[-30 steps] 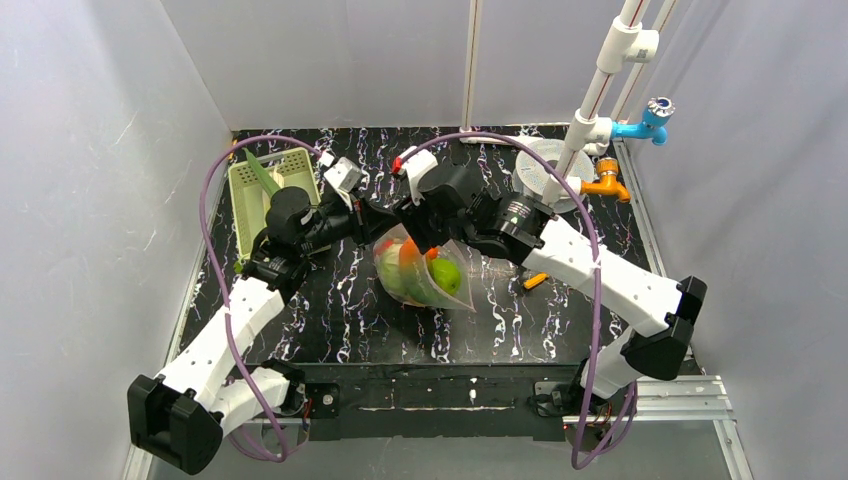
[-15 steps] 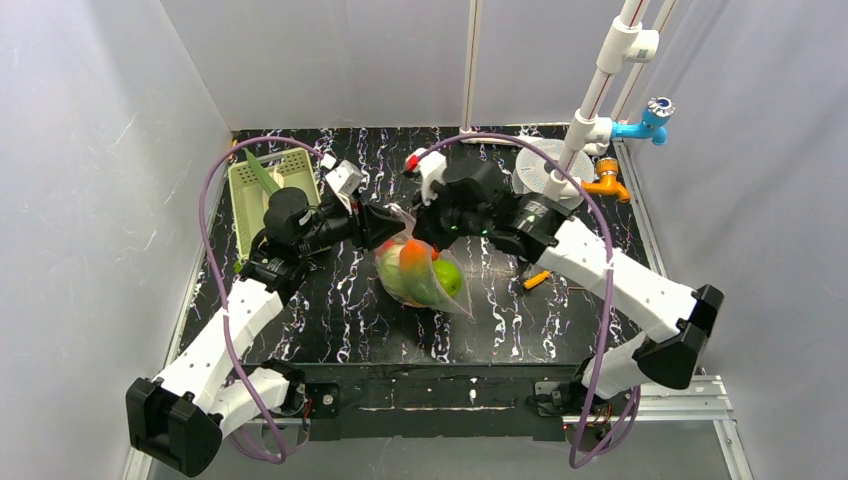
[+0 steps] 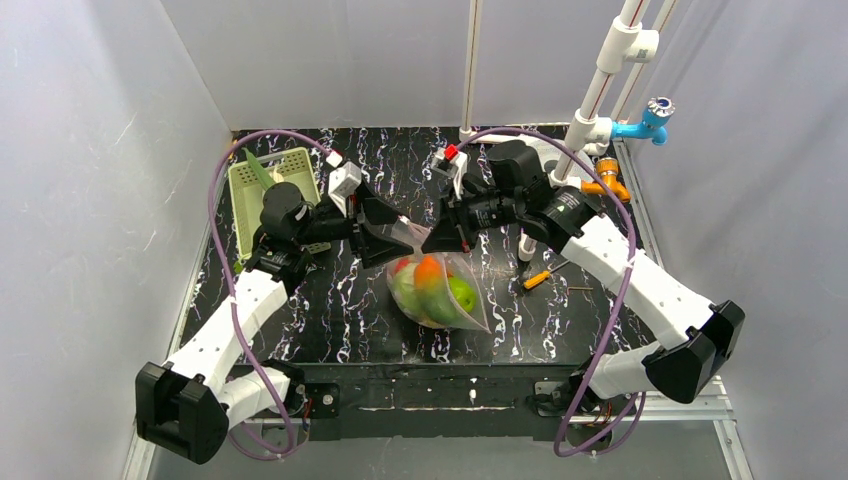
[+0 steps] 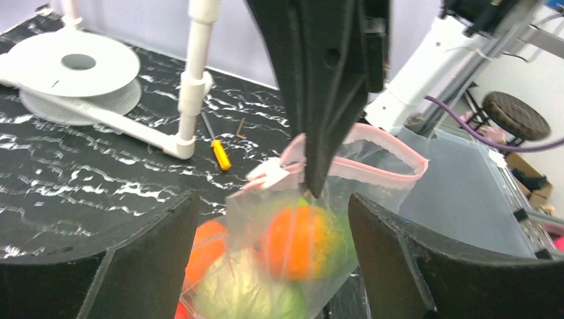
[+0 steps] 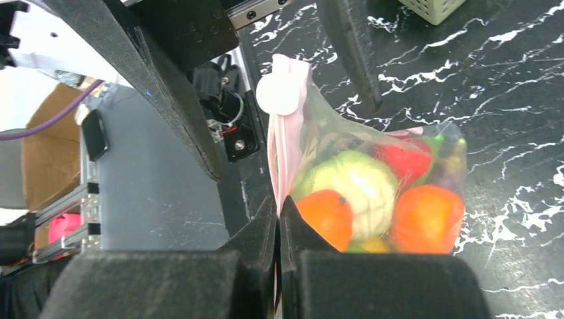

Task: Place the food in the zip-top bag and seal the zipper
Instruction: Adjust the zipper food storage bag at the center of the board.

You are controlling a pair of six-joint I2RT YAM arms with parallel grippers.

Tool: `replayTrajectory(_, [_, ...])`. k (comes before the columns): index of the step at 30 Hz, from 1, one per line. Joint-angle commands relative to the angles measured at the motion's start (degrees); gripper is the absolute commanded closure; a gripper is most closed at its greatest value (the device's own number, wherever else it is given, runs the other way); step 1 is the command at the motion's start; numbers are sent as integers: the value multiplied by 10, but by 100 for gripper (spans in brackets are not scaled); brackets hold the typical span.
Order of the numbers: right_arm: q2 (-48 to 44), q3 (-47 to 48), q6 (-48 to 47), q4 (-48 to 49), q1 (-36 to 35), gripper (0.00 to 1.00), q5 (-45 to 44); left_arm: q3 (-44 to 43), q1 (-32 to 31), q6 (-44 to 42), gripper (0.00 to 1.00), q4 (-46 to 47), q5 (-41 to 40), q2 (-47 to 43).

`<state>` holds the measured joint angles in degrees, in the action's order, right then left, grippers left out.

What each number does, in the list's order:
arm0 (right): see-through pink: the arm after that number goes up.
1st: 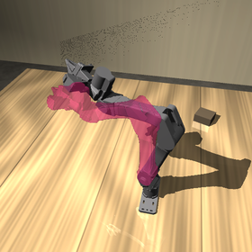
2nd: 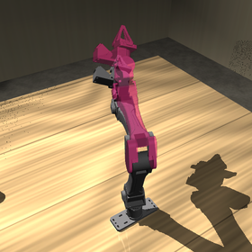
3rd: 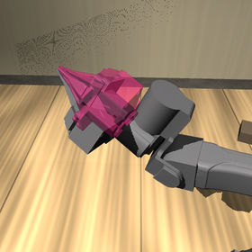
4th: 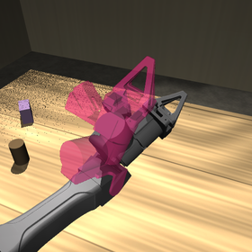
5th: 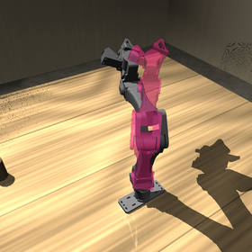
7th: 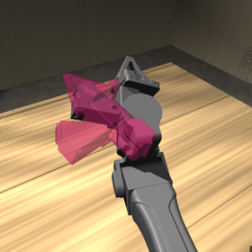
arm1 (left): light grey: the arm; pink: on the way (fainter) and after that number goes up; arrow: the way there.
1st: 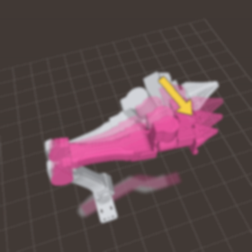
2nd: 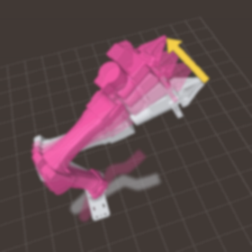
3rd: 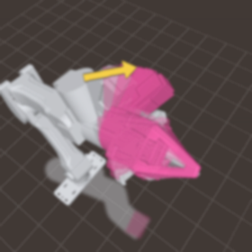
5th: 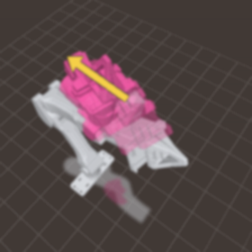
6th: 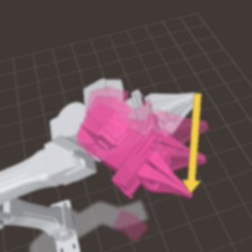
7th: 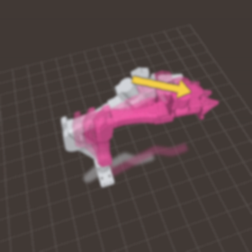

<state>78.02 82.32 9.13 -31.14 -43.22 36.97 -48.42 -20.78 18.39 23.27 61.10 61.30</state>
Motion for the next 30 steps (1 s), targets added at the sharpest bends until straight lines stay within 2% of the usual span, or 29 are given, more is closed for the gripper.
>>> replayTrajectory(1, [-21, 7, 9, 50, 15, 99, 100, 11, 2, 51, 22, 108, 93, -3])
replayTrajectory(4, [-13, 13, 12, 49, 22, 99, 120, 9, 2, 32, 25, 87, 102, 1])
replayTrajectory(7, [-5, 20, 11, 48, 23, 99, 127, 19, 3, 96, 32, 171, 111, 25])
replayTrajectory(10, [4, 27, 7, 41, 24, 99, 117, 14, 2, 125, 52, 194, 107, 53])
replayTrajectory(13, [6, 38, 5, 19, 24, 99, 60, -9, 3, 105, 72, 138, 102, 67])
replayTrajectory(15, [4, 51, 6, -10, 23, 85, -14, -20, 3, 75, 81, 91, 92, 66])
replayTrajectory(17, [-2, 63, 0, -46, 15, 66, -99, -23, 3, 45, 97, 54, 73, 58])
replayTrajectory(20, [-28, 64, -45, -81, -48, 34, -245, -27, 3, 23, 100, 19, 50, 47])
replayTrajectory(22, [-48, 45, -69, -74, -102, 18, -331, -27, 5, 26, 100, 19, 45, 46])
replayTrajectory(24, [-57, 30, -78, -68, -143, 11, -401, -28, 5, 30, 100, 19, 39, 48])
replayTrajectory(29, [-46, 26, -74, -80, -219, 7, -564, -22, 11, 44, 100, 39, 44, 42])
replayTrajectory(30, [-42, 26, -75, -82, -234, 3, -586, -22, 12, 46, 96, 39, 48, 42])
